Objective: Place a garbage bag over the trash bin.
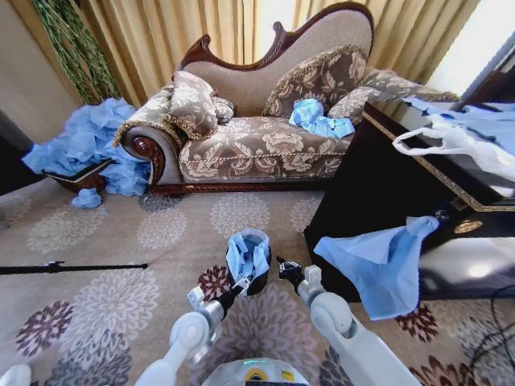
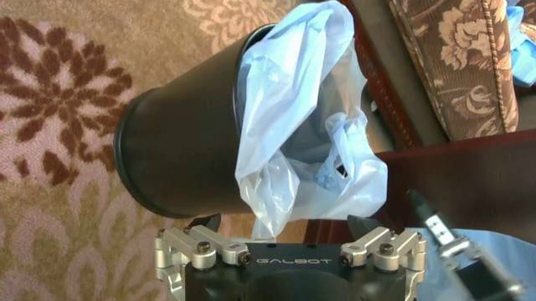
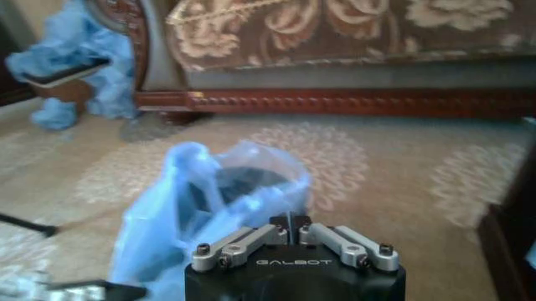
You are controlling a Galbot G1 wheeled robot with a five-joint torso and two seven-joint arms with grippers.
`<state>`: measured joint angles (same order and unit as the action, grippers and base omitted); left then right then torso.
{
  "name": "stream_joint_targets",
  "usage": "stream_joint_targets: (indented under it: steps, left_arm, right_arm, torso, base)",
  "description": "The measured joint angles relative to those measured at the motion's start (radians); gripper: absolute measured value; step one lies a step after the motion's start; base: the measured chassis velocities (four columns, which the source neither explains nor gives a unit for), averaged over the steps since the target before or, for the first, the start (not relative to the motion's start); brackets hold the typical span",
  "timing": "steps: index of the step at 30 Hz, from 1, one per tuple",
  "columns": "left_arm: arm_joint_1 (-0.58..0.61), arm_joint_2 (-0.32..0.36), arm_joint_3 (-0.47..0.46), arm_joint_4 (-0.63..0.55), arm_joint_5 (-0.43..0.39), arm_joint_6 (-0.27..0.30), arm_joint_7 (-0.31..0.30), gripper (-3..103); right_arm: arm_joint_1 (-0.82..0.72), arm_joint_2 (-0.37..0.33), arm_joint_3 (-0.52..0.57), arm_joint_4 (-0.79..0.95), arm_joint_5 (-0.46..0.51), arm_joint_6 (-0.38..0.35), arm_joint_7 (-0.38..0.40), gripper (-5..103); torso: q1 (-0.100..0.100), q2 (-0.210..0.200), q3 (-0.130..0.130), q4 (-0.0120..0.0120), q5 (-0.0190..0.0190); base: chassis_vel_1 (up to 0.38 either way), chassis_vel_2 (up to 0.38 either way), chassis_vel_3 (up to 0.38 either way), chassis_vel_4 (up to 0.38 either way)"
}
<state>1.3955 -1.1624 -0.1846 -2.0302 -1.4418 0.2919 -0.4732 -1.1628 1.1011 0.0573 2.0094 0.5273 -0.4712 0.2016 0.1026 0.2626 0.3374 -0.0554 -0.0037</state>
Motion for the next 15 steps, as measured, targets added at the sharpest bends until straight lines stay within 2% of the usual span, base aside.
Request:
stream_joint_targets:
  steps: [1,2,5,6,8,9,11,12,15]
  left_arm:
    - [0.001,0.000,0.000,0.000,0.001,0.000,0.000,100]
    - [0.001,0.000,0.000,0.000,0.001,0.000,0.000,100]
    - [0.007,0.001,0.001,-0.008,0.006,0.000,0.000,100]
    - [0.007,0.001,0.001,-0.008,0.006,0.000,0.000,100]
    - [0.009,0.000,0.001,-0.009,0.017,0.000,0.002,100]
    - [0.009,0.000,0.001,-0.009,0.017,0.000,0.002,100]
    - [0.009,-0.001,0.004,-0.005,0.023,0.000,0.004,100]
    - [0.009,-0.001,0.004,-0.005,0.023,0.000,0.004,100]
    - [0.006,-0.003,0.009,-0.001,0.026,0.000,0.005,100]
  right_arm:
    - [0.014,-0.006,-0.015,0.002,0.002,-0.003,0.001,4]
    - [0.014,-0.006,-0.015,0.002,0.002,-0.003,0.001,4]
    - [0.083,-0.028,-0.095,0.002,0.000,-0.009,0.029,20]
    - [0.083,-0.028,-0.095,0.002,0.000,-0.009,0.029,20]
    - [0.115,-0.027,-0.137,-0.005,0.001,-0.028,0.047,31]
    - [0.115,-0.027,-0.137,-0.005,0.001,-0.028,0.047,31]
    - [0.144,-0.022,-0.171,-0.032,0.028,-0.048,0.066,42]
    - [0.144,-0.022,-0.171,-0.032,0.028,-0.048,0.066,42]
    - [0.171,-0.023,-0.200,-0.035,0.034,-0.067,0.083,58]
  torso:
    - [0.000,0.000,0.000,0.0001,0.0001]
    - [0.000,0.000,0.000,0.0001,0.0001]
    - [0.000,0.000,0.000,0.0002,0.0003]
    - [0.000,0.000,0.000,0.0002,0.0003]
    - [0.000,0.000,0.000,0.0003,0.0001]
    - [0.000,0.000,0.000,0.0003,0.0001]
    - [0.000,0.000,0.000,0.0002,0.0003]
    - [0.000,0.000,0.000,0.0002,0.0003]
    - [0.000,0.000,0.000,0.0000,0.0002]
  base:
    - [0.000,0.000,0.000,0.000]
    - [0.000,0.000,0.000,0.000]
    - [0.000,0.000,0.000,0.000]
    - [0.000,0.000,0.000,0.000]
    - [0.000,0.000,0.000,0.000]
    - [0.000,0.000,0.000,0.000]
    - [0.000,0.000,0.000,0.000]
    - [0.000,0.000,0.000,0.000]
    - [0.000,0.000,0.000,0.000]
